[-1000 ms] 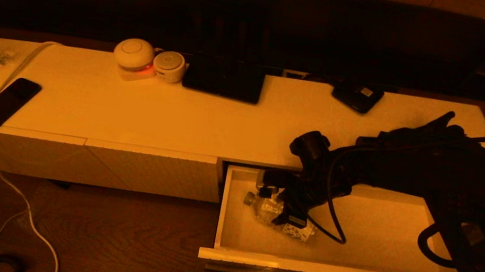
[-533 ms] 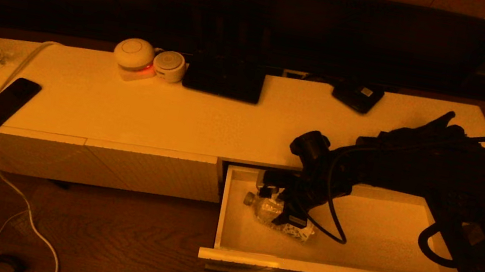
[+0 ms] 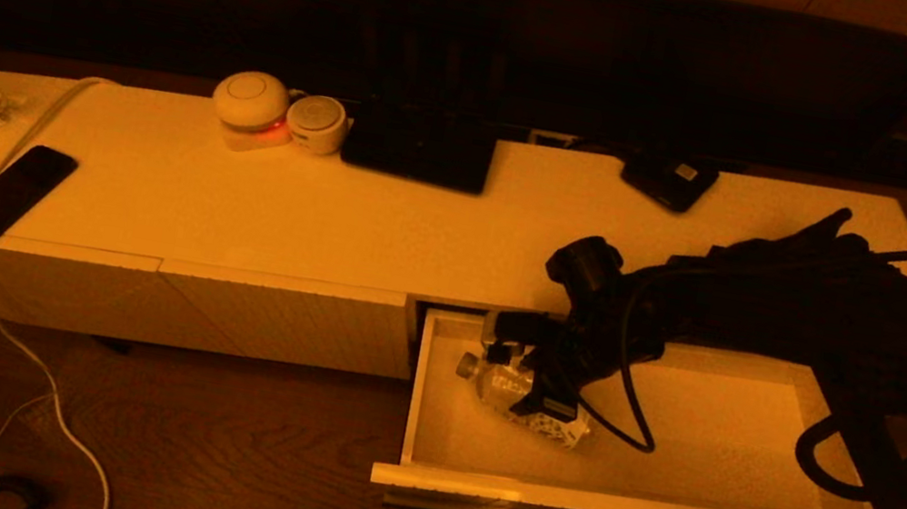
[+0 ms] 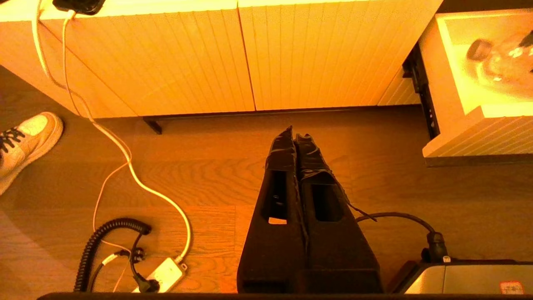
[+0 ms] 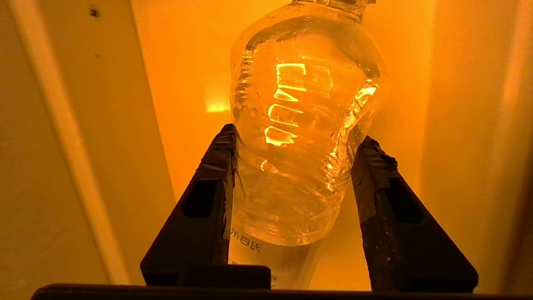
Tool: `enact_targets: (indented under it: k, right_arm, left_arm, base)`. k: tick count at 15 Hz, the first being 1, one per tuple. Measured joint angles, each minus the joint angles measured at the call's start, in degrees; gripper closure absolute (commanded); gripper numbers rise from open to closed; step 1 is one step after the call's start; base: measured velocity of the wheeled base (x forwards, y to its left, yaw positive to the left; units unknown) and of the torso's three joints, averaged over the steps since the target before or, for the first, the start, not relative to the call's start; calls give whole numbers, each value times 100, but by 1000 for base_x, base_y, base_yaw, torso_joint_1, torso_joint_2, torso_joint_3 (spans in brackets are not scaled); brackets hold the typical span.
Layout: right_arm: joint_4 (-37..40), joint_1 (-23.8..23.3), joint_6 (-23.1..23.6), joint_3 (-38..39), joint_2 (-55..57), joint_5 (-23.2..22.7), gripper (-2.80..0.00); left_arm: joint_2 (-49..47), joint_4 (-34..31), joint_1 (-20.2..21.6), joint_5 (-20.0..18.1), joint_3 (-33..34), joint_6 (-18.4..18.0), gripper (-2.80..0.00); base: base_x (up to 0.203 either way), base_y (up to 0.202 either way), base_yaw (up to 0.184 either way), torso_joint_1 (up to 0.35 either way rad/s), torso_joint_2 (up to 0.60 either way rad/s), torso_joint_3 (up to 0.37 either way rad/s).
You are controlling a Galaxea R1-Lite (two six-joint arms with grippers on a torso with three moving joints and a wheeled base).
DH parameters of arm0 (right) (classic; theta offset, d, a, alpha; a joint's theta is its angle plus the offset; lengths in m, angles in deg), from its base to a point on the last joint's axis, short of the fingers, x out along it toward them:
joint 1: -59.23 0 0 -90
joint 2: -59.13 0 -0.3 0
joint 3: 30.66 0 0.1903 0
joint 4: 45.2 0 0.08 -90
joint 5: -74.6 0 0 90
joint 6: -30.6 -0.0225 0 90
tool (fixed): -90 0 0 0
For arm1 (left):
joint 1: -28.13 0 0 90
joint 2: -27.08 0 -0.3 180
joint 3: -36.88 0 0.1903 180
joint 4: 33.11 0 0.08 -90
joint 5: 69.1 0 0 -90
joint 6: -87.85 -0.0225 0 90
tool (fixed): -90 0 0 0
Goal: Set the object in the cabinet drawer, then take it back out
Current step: Take the mineral water out of the drawer and put it on the table
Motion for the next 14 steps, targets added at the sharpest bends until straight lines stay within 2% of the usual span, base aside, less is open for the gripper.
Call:
enact_targets:
  k: [4, 11, 14]
  right_arm:
    - [117, 0, 7, 330, -444, 28, 0]
    - [82, -113, -12, 1592, -2136, 57, 0]
    - [-73, -146, -242, 2154, -2936, 57, 0]
  left_arm:
    - [0, -2, 0, 2, 0, 0, 0]
    - [0, 2, 0, 0, 0, 0, 0]
    - [0, 0, 0, 0, 0, 1, 0]
  base:
    - [0, 0, 0, 0, 0, 0]
    - [0, 0, 0, 0, 0, 0]
    - [0, 0, 0, 0, 0, 0]
